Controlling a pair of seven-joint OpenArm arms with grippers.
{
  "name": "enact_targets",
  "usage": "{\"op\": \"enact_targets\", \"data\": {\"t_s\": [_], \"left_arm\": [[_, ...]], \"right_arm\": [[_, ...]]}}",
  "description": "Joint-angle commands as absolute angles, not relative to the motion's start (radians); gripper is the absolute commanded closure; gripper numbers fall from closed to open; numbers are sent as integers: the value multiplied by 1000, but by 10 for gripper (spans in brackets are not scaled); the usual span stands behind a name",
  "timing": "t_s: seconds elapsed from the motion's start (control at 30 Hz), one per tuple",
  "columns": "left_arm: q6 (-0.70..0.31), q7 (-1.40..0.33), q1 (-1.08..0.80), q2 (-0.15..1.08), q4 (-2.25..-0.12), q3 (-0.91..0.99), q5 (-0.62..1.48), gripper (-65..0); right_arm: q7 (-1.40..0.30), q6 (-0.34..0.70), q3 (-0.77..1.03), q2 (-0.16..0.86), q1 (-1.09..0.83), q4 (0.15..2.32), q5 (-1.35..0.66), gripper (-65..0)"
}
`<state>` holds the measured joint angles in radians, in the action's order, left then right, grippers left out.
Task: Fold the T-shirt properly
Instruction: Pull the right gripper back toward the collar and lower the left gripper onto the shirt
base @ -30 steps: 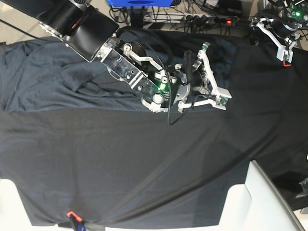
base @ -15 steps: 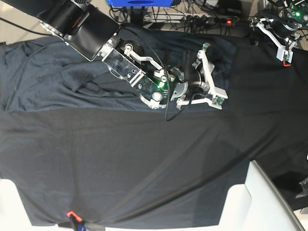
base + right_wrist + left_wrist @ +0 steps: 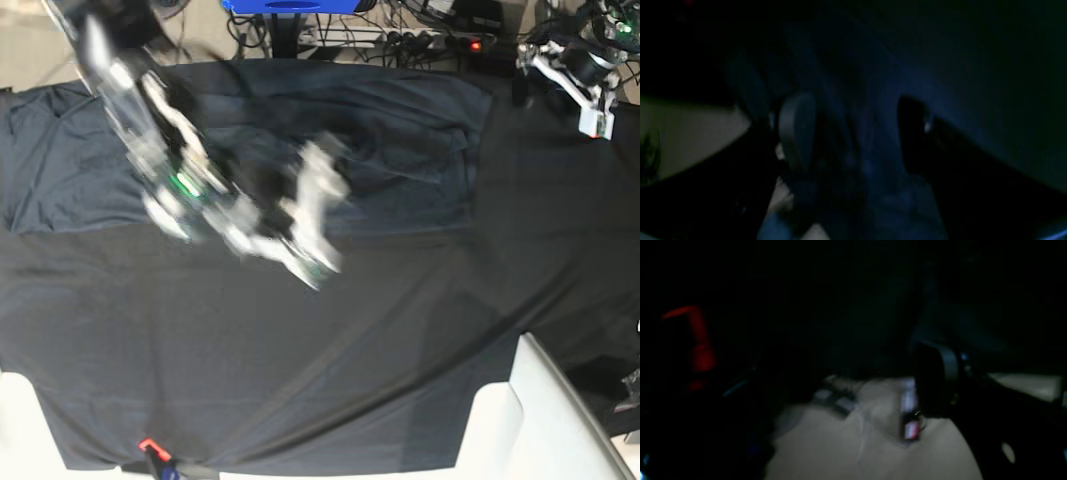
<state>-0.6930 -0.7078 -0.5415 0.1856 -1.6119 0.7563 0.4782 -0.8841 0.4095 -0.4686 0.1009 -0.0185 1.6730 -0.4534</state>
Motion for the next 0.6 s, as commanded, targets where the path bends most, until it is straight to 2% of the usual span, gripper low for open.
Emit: {"op": "enact_targets", "data": {"t_s": [0.0, 0.1, 0.2, 0.27, 0.37, 0.57], "left_arm": [[-698, -691, -552, 205, -1624, 765, 550, -550], [-698, -691, -541, 214, -1589, 757, 700, -555], [-698, -691, -483, 223, -1506, 742, 768, -617], [-698, -691, -430, 236, -1417, 728, 757, -642], [-698, -691, -361, 237, -1305, 656, 711, -640], [-698, -688, -325, 208, -1270, 545, 670, -640]], "right_arm": [[-854, 423, -463, 107, -19, 1713, -484, -375], [-851, 423, -455, 168, -90, 1725, -484, -375], [-800, 423, -455, 214, -151, 1716, -483, -375], [-737, 423, -455, 242, -199, 1716, -481, -375], [-690, 423, -455, 266, -232, 1716, -481, -375], [-690, 423, -455, 268, -248, 1715, -479, -375]]}}
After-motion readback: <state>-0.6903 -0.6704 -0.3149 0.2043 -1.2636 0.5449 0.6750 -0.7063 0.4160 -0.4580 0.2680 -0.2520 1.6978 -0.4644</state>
